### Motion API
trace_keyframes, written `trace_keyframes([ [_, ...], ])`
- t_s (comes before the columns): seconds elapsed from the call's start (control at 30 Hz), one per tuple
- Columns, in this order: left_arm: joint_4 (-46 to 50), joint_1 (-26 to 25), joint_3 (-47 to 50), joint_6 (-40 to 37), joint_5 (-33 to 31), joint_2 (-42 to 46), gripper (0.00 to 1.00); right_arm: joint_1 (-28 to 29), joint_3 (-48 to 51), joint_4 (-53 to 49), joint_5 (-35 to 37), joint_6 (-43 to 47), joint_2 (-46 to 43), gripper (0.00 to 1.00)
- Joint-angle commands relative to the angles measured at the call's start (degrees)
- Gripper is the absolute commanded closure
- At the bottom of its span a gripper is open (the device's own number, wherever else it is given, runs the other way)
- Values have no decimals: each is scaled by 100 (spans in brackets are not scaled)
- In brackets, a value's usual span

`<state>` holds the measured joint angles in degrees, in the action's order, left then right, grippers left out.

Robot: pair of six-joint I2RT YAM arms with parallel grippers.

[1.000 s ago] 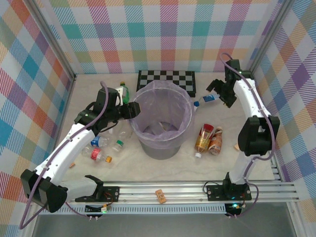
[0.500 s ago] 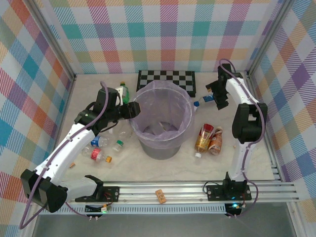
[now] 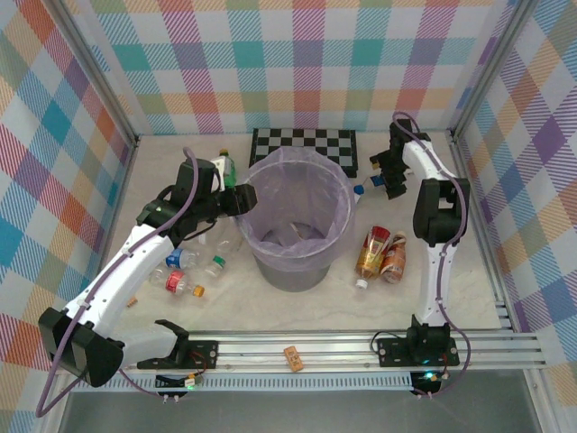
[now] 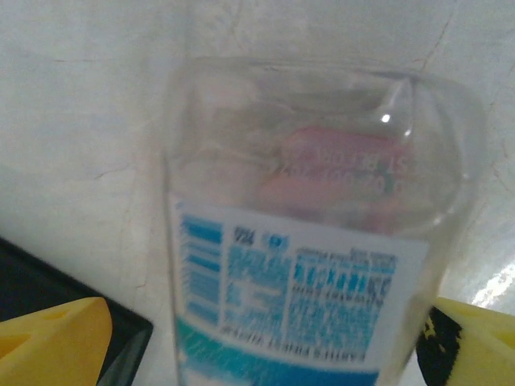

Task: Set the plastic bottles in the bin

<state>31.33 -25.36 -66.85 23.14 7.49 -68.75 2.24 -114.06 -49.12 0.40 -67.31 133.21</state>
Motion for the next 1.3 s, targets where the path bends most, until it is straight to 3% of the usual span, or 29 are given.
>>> trace_keyframes([
  [0.0,49,-47,-106,42,18,-149,38,-23,-90,-168,-40,-132,86,9],
  [0.1,49,-47,-116,40,-19,-141,38,-38,-92,-154,-58,-130,131,16],
  [0.37,51,-44,-107,48,-28,-121,38,-140,-73,-161,-23,-173,-27,48],
  [0.63,102,-47,-144,41,-24,-140,38,-242,-344,-320,-25,255,-449,50],
  [0.93,5,-52,-118,48,-3,-134,38,-300,-922,-779,-275,2117,-1397,50],
  [1.07,-4,-42,-113,50,17,-142,38,-283,-1152,-901,-1181,3299,-1857,49],
  [1.27,-29,-43,-117,49,-61,-125,38,-163,-1040,-1083,-2545,4597,-2781,61],
])
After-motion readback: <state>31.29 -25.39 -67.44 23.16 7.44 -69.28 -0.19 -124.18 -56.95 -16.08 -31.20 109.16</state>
